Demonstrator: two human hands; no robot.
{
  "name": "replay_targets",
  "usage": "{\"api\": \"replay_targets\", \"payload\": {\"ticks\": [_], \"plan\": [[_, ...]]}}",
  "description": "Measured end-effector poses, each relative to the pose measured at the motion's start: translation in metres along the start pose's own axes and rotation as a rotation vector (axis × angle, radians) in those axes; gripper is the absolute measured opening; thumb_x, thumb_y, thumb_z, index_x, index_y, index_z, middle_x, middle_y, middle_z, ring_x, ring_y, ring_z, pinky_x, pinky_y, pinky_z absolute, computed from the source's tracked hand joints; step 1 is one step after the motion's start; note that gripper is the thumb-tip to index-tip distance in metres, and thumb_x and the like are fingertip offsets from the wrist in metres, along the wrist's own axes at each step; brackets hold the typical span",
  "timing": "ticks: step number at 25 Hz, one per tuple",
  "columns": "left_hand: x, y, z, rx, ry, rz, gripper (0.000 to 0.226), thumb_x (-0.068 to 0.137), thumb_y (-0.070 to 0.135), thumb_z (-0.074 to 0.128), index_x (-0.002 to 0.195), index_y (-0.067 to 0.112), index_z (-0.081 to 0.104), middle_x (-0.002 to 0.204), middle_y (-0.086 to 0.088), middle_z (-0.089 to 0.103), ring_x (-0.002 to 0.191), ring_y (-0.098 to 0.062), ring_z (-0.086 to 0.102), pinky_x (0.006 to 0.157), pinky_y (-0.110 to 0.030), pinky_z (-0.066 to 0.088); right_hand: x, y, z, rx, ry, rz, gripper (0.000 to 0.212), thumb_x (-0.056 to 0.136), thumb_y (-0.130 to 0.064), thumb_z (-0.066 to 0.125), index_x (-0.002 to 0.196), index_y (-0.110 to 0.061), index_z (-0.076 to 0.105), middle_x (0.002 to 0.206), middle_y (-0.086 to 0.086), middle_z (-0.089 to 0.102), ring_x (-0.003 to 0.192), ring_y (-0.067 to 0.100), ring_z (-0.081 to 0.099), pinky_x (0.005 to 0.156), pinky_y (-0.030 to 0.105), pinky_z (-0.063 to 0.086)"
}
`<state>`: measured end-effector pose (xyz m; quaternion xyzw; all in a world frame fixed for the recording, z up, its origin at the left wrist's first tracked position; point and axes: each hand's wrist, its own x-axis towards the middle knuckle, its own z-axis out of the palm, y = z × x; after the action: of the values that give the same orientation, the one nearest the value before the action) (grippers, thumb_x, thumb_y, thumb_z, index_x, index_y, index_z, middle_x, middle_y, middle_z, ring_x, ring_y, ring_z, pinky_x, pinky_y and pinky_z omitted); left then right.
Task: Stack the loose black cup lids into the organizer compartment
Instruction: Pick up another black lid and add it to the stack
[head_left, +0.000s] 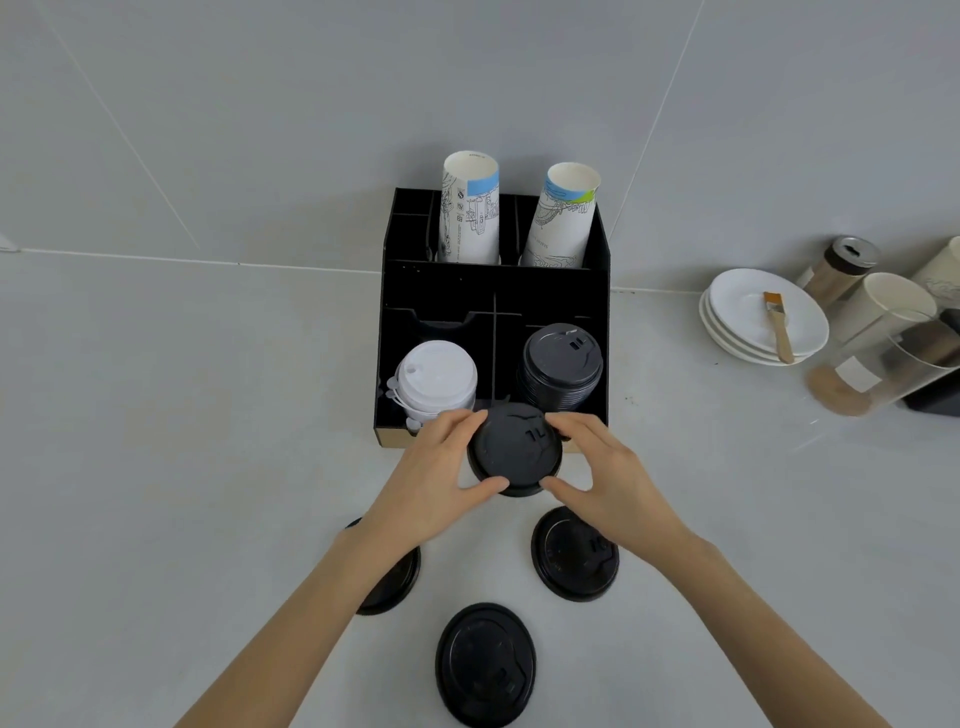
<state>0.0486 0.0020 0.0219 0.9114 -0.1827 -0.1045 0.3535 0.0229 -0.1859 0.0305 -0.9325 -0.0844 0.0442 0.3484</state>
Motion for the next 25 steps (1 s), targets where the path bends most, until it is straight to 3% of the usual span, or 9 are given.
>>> {"api": "replay_targets", "payload": {"ticks": [5,9,12,17,25], "plan": [[0.033,0.018,-0.013,-0.014,0.037,0.038,0.069,0.08,0.033,0.062,0.137,0.016,0.027,0.14,-0.003,0.035,0.129,-0.017,0.031,0.099,-0.018,0.02,0.016,0.0,-0.03,0.001,0.093,0.005,0.053,0.08,-0.01,0.063,0.128,-0.013,0.04,0.132,0.003,0.045,0.113,0.005,0.041,0.084,-0.014,0.017],[0.059,0.028,-0.016,-0.01,0.047,0.051,0.068,0.081,0.031,0.062,0.137,0.014,0.028,0.141,-0.005,0.035,0.129,-0.018,0.031,0.101,-0.018,0.02,0.032,0.007,-0.041,-0.008,0.143,0.017,0.053,0.081,-0.01,0.062,0.129,-0.011,0.039,0.136,0.005,0.044,0.123,0.015,0.042,0.087,-0.012,0.017],[0.076,0.033,-0.012,0.011,0.062,0.038,0.067,0.081,0.032,0.062,0.136,0.013,0.029,0.14,-0.006,0.036,0.128,-0.021,0.034,0.105,-0.03,0.029,0.044,0.015,-0.046,-0.03,0.131,0.033,0.053,0.083,-0.011,0.06,0.131,-0.009,0.036,0.139,0.008,0.041,0.126,0.02,0.04,0.092,0.0,0.016],[0.099,0.034,0.0,0.038,0.064,0.001,0.068,0.082,0.032,0.061,0.137,0.012,0.027,0.141,-0.007,0.036,0.128,-0.022,0.033,0.105,-0.033,0.031,0.063,0.028,-0.049,-0.091,0.098,0.051,0.054,0.084,-0.012,0.058,0.132,-0.007,0.034,0.143,0.009,0.036,0.128,0.022,0.038,0.095,0.009,0.021],[0.114,0.03,0.013,0.069,0.033,-0.028,0.068,0.081,0.032,0.061,0.136,0.01,0.028,0.141,-0.009,0.037,0.127,-0.025,0.034,0.105,-0.036,0.033,0.073,0.038,-0.043,-0.149,0.077,0.102,0.055,0.083,-0.011,0.058,0.132,-0.004,0.033,0.142,0.014,0.037,0.13,0.029,0.034,0.109,0.037,0.029]]}}
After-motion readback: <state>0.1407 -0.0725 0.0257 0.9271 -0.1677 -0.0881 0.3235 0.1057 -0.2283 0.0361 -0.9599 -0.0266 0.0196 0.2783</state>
